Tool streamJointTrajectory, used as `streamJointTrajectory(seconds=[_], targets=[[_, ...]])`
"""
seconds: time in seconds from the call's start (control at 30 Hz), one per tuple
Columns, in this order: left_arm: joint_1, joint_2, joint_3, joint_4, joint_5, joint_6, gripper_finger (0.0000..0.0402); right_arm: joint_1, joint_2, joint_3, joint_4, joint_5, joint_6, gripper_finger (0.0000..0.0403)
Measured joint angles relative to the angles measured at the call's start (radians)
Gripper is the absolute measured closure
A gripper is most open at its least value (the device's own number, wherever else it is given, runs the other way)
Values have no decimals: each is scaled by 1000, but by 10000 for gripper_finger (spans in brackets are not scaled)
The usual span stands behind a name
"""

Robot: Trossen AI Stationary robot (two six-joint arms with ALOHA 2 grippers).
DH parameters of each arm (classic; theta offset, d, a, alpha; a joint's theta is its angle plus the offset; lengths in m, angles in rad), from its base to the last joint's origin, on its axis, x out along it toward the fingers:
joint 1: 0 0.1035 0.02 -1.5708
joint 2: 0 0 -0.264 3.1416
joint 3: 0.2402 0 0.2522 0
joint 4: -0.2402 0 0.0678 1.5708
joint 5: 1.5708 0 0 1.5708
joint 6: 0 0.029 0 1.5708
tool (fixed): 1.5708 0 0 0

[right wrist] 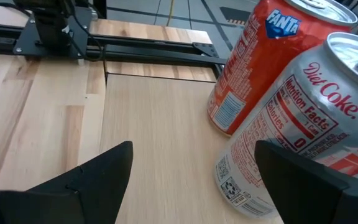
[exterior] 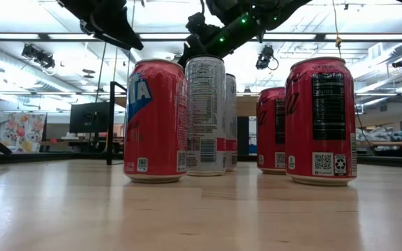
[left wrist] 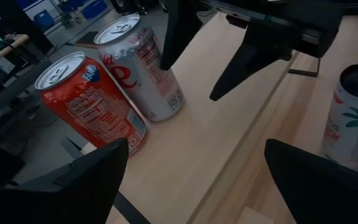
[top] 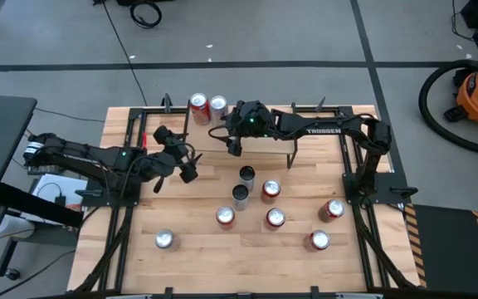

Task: Place canned beverage on shelf
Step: Put the top silver soda can on the shelf, then put the top white soda can on the shelf

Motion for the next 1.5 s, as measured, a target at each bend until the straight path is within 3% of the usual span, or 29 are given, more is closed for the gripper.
streamJointTrajectory(seconds=[0.3,0.63,0.9,1.07,1.2,1.5], targets=[[0,0,0,-2,16,-11,13,16,-8,0,-19,6,-6,55],[3,-38,0,-16,317,-140,13,68,-169,0,-206,81,-26,55],[1,-38,0,-11,435,-226,13,214,-190,0,-359,148,-13,55],[-32,-38,0,24,441,-234,12,276,-190,0,-467,143,-41,55],[-65,-38,0,44,412,-214,12,278,-184,0,-531,50,-39,55],[-76,-38,0,33,399,-205,12,282,-111,-1,-597,35,-9,55]])
